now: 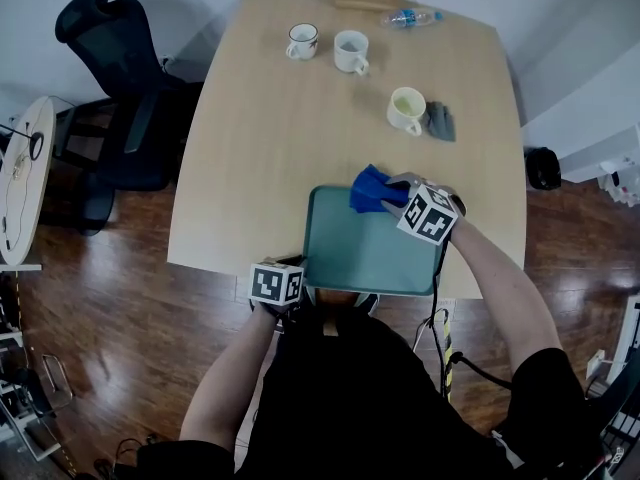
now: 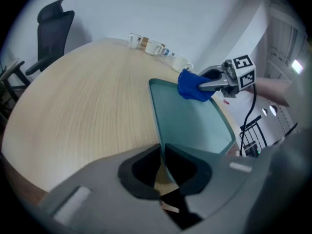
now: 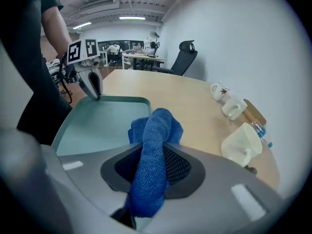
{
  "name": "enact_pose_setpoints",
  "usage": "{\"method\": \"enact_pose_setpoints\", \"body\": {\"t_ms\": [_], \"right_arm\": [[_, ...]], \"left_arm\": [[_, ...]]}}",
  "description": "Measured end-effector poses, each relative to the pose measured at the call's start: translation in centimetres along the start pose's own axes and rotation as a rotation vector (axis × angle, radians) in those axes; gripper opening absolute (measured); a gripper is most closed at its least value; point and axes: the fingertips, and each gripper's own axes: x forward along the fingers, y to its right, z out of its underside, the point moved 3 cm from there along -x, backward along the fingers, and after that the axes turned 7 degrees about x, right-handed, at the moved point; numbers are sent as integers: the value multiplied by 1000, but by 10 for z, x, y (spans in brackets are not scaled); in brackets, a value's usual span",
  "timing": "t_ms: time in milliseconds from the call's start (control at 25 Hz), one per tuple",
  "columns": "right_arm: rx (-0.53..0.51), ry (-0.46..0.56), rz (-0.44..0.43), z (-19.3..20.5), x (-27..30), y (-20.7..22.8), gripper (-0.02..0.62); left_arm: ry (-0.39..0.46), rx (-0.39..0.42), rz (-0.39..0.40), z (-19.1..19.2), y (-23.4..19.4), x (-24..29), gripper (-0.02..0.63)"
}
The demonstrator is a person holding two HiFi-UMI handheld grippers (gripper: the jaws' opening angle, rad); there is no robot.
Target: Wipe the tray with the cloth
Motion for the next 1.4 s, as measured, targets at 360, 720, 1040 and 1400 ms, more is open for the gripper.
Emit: {"method": "enact_pose_setpoints", "body": {"t_ms": [360,720,1040,1400], "right_arm": [[33,79,-170,20,-14,-104,107],[117,41,-510,37,-38,-196,107],[188,71,-250,49,-46,-80,107],[258,19,-91,83,-38,0,107]], "left_arm": [[8,-7,-2,2,-3,-2,32],[5,-15,-4,1,-3,-1,31],[8,-14,-14,1,-2,0,28],[8,-13,-29,1,-3,-1,26]]}}
